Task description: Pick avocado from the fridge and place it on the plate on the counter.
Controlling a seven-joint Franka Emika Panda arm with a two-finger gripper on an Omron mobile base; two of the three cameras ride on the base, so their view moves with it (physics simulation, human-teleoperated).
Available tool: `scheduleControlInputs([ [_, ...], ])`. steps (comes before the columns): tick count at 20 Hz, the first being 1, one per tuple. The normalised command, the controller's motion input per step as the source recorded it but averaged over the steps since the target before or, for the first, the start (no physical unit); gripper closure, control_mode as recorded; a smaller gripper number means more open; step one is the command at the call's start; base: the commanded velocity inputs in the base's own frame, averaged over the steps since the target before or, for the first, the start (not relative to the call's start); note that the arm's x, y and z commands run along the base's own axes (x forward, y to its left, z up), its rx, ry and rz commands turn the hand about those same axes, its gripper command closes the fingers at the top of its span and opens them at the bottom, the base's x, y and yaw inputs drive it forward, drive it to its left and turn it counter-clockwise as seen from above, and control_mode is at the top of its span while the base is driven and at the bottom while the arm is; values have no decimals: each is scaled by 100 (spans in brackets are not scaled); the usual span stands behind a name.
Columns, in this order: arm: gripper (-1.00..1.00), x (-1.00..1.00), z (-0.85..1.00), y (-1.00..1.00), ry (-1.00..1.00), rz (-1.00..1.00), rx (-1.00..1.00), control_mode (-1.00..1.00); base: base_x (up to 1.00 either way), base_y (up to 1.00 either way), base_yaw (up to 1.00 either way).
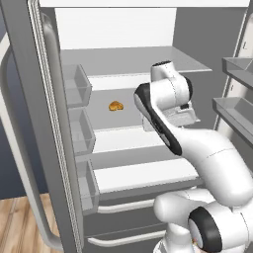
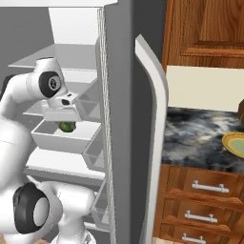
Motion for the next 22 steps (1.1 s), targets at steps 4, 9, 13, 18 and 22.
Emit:
scheduleControlInputs([
  [4, 100, -100, 13, -4, 0, -5, 3, -100, 0, 0, 0],
  [9, 100, -85, 30, -6, -3, 0, 9, -100, 0, 0, 0],
  [13, 100, -18, -6, -3, -2, 0, 1, -100, 0, 0, 0],
  [18, 100, -72, -1, -2, -5, 0, 0, -100, 0, 0, 0],
  [22, 100, -56, 0, 0, 0, 0, 0, -100, 0, 0, 0],
])
